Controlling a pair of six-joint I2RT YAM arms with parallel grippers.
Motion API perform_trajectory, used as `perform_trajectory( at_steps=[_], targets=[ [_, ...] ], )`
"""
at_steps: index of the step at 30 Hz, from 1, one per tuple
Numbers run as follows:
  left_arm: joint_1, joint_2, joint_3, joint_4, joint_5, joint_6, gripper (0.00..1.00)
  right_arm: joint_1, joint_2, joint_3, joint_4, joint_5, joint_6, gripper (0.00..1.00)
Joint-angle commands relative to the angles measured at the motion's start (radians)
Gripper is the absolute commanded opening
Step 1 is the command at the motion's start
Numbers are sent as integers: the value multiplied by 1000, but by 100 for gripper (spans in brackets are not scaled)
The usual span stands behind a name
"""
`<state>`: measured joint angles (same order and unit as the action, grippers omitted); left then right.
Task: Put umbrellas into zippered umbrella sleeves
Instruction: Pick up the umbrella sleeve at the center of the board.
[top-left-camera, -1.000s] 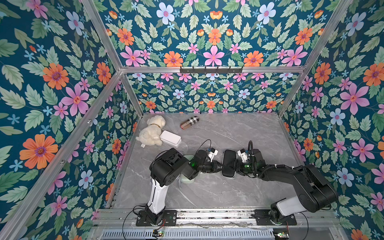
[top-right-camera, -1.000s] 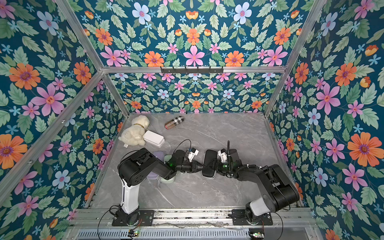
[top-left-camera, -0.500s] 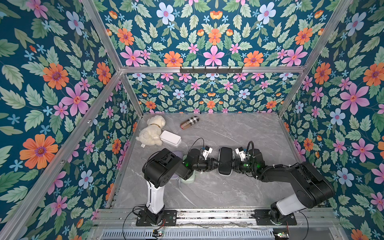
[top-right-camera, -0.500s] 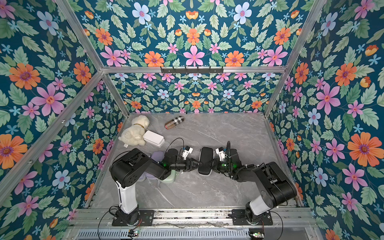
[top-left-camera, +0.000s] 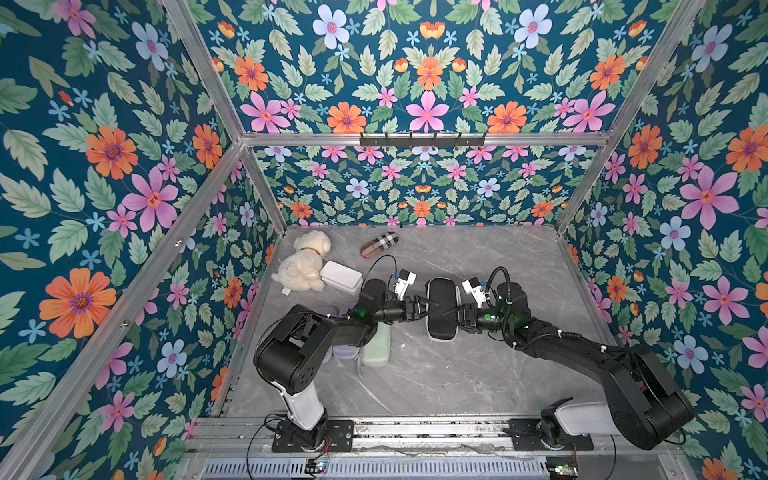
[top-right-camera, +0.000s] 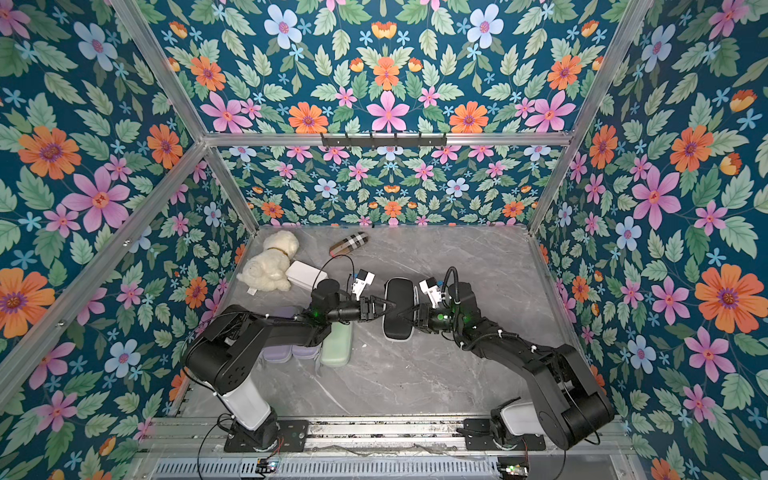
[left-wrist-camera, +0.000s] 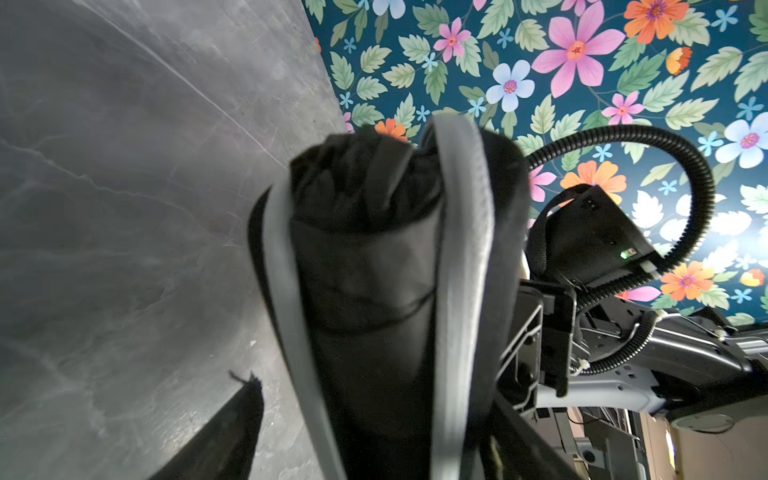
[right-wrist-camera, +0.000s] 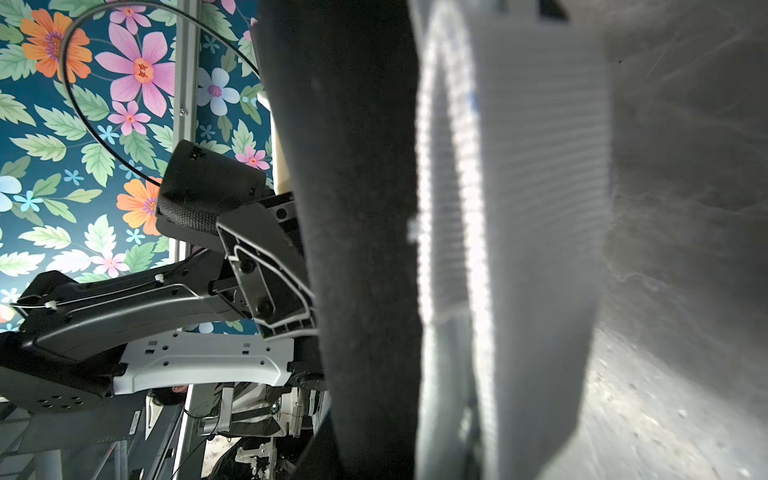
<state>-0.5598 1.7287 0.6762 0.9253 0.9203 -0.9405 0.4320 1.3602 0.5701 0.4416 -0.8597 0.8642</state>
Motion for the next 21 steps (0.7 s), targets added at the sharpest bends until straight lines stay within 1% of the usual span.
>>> perform_trajectory(
  at_steps=[1,5,11,12,13,17,19,21],
  targets=[
    [34,-10,12,57,6,-50,74,18,-12,31,17,-91,-42,28],
    [35,-8,63,75,22,-76,65,34,-1,67,16,-87,-41,28],
    [36,3,94,110,61,-99,40,34,18,89,25,-52,-44,32],
    [38,5,103,114,64,-102,31,33,22,92,29,-51,-41,36],
    [41,6,110,120,69,-107,25,34,25,94,25,-45,-42,40],
    [72,-7,115,137,83,-112,5,15,-12,92,-26,8,-75,59],
    [103,-23,112,113,93,-92,0,-12,-47,87,-60,16,-104,63],
    [136,-46,115,44,105,-36,0,-54,-96,81,-121,34,-153,64]
  ],
)
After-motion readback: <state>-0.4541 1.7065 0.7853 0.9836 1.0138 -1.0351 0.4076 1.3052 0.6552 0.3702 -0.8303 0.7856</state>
